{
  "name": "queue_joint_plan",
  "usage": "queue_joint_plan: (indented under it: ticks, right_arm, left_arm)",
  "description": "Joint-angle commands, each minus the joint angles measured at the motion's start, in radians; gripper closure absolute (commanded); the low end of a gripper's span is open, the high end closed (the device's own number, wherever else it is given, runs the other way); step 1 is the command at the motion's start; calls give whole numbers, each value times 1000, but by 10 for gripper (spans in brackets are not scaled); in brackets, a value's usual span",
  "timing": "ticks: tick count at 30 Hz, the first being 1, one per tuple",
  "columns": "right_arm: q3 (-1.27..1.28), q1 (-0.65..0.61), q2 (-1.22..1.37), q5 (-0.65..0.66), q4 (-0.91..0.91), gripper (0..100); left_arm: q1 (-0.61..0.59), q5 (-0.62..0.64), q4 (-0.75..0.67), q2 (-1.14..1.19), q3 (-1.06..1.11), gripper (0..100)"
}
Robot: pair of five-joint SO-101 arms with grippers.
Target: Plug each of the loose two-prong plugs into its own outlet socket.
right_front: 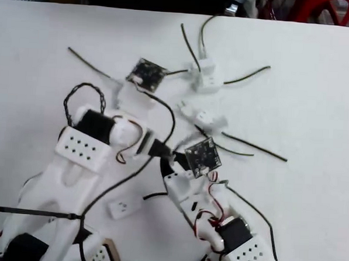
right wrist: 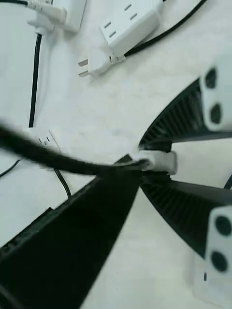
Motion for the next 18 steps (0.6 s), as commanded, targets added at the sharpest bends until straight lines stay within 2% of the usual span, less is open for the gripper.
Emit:
queue_joint_plan:
  ticks: [1, 7, 12, 15, 18]
  right_arm:
    - [-12, 5, 7, 38, -24, 981]
    - [-12, 5, 7, 41, -21, 981]
    - [-12, 44, 4, 43, -24, 981]
    - [-29, 101, 5, 37, -35, 981]
    - [-40, 176, 5, 35, -59, 981]
  left_arm:
    - [53, -58, 12, -58, -46, 655]
    - [41, -68, 8, -58, -54, 653]
    - [-64, -72, 14, -58, -64, 653]
    - [-110, -203, 28, -58, -64, 653]
    - [-110, -327, 114, -58, -71, 652]
